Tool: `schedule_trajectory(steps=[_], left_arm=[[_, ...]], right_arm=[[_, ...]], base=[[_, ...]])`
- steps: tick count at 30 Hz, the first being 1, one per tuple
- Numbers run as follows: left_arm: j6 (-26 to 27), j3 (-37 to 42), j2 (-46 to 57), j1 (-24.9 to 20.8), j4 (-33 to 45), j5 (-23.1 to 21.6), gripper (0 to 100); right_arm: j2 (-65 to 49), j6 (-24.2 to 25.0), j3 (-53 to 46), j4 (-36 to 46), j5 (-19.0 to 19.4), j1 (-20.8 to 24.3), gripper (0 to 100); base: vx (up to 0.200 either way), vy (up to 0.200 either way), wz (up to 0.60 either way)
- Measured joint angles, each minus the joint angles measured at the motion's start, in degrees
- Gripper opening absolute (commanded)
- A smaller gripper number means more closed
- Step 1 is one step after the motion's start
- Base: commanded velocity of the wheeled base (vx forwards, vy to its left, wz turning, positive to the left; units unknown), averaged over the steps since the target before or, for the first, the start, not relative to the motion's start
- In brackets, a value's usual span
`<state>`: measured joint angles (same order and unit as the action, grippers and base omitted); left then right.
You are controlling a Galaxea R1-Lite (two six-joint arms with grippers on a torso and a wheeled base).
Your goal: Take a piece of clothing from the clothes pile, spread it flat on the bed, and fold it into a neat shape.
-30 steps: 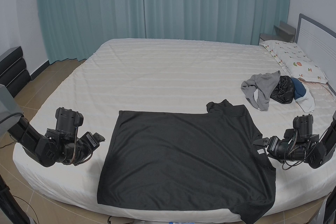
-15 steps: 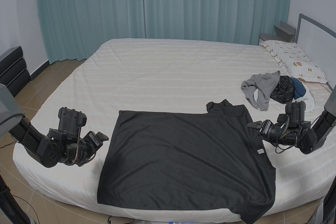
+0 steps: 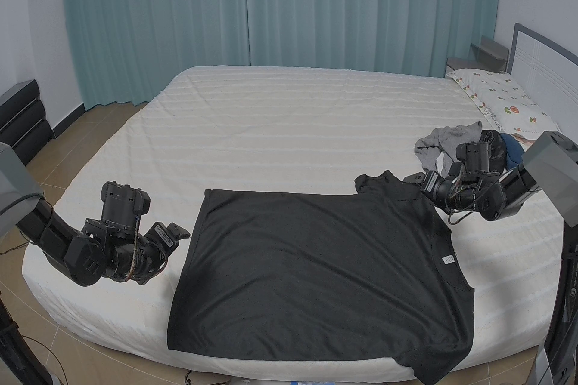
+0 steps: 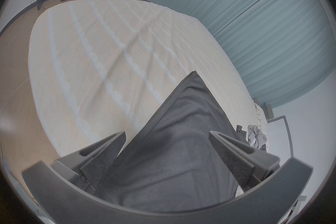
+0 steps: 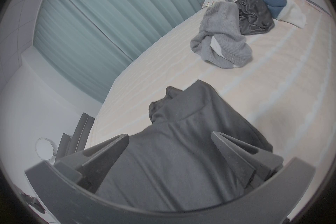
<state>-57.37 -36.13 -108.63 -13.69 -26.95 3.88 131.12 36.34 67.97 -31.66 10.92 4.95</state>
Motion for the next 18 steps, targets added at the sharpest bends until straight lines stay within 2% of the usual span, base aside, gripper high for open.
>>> schedule_trajectory(steps=[18], left_arm=[[-0.4, -0.1, -0.8, 0.0, 0.0, -0.2, 100]], right_arm=[[16.3, -0.1, 34.3, 15.8, -3.2, -1.8, 100]], base=[[0.0, 0.0, 0.0]])
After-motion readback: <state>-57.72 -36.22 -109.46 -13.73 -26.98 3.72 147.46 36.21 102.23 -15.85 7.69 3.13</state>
